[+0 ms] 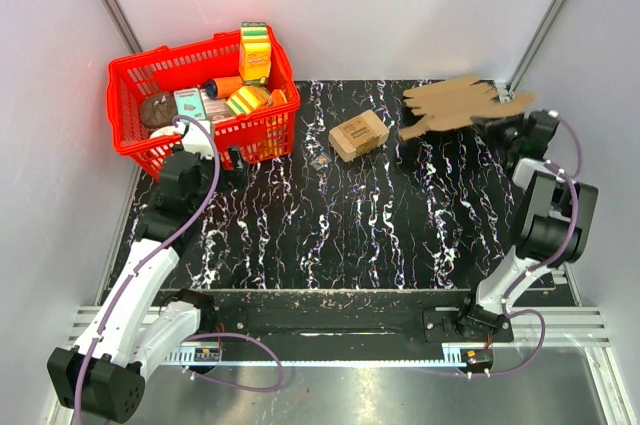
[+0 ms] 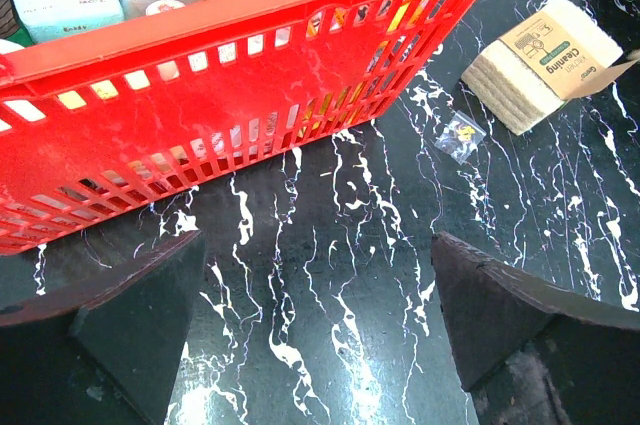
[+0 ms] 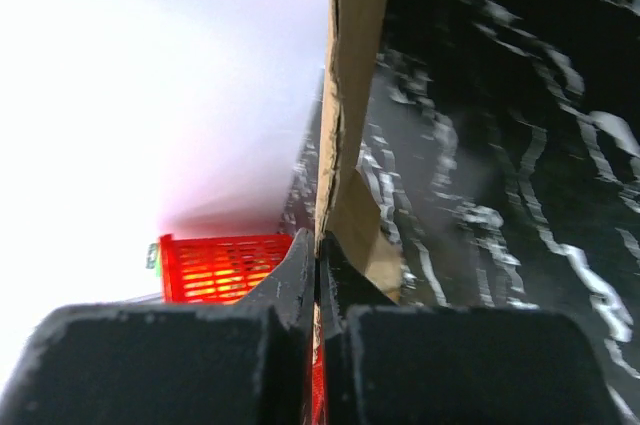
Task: Fold the paper box
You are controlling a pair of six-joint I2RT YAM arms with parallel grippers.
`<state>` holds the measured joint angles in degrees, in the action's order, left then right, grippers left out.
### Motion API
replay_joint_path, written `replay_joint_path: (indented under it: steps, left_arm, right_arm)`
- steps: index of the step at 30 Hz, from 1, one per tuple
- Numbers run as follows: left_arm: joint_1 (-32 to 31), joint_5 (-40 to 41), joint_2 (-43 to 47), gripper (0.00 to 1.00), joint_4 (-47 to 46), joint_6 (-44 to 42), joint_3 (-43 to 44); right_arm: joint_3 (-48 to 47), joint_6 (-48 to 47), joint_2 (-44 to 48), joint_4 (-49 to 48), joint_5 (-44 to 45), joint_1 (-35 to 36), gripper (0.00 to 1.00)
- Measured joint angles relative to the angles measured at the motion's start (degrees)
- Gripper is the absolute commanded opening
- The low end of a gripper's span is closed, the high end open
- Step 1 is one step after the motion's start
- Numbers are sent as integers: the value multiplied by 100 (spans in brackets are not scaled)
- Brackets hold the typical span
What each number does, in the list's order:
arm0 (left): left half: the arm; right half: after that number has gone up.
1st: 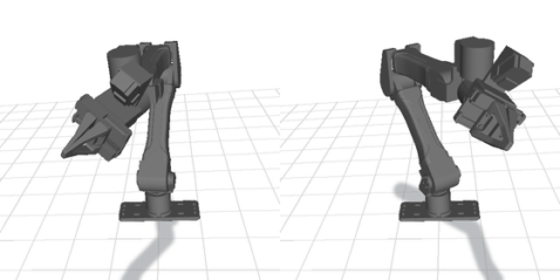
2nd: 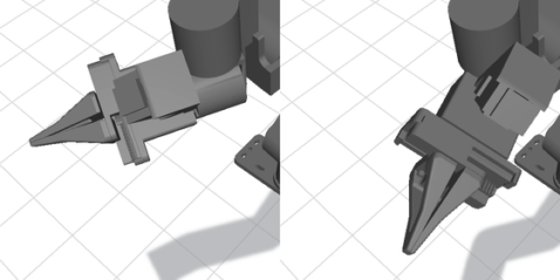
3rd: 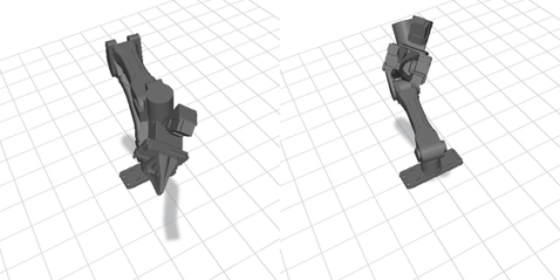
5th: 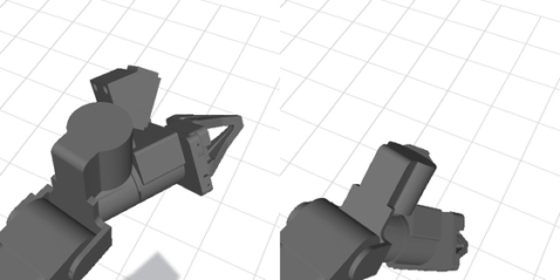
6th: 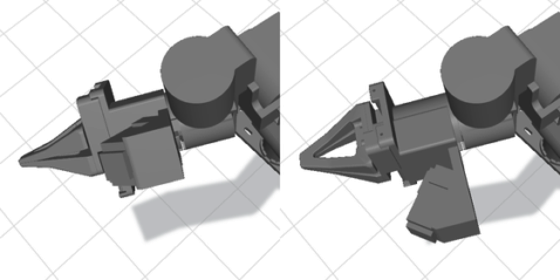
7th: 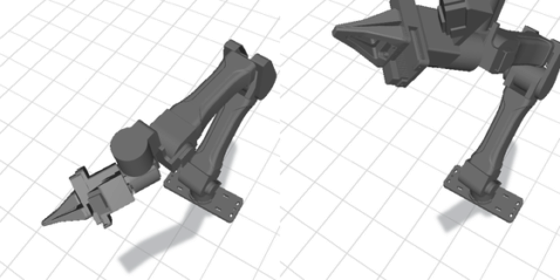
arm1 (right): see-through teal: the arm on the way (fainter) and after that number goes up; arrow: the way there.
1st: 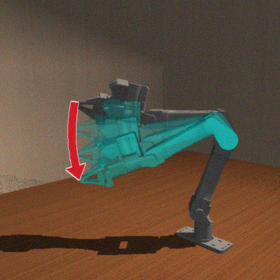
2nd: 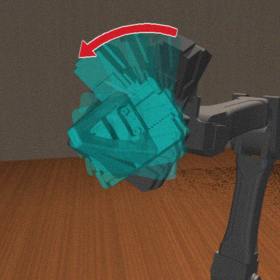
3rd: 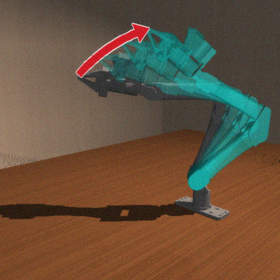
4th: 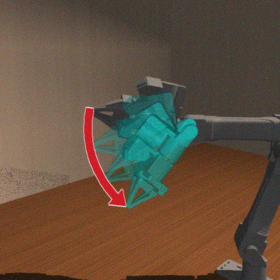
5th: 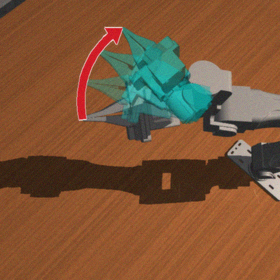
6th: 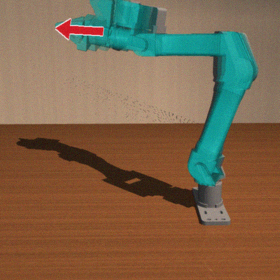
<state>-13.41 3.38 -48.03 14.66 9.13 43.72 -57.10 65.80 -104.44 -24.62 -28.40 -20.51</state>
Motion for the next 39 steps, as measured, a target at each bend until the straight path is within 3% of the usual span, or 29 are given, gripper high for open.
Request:
replay_joint_path:
  steps: [8, 11, 20, 26, 32, 39]
  left_arm:
    - [0, -2, -2, 99, 0, 2, 0]
    - [0, -15, -2, 99, 0, 9, 0]
    - [0, -70, -2, 99, 0, 39, 0]
    - [0, -68, 20, 99, -2, 46, -9]
    - [0, -70, 98, 99, -9, 66, -26]
    - [0, -138, 179, 99, -35, 107, -72]
  right_arm:
    - [-1408, -820, 1659, 1390, 184, 0, 0]
    - [-2299, -1325, 1976, 2415, 190, 0, 0]
    - [-4798, -3012, 2035, 6207, 289, 256, 0]
    - [-6861, -4223, 1683, 8465, 420, 1117, 0]
    - [-6961, -4767, 1781, 9777, 542, 1954, 0]
    - [-6627, -4951, 2092, 10118, 577, 3084, 0]
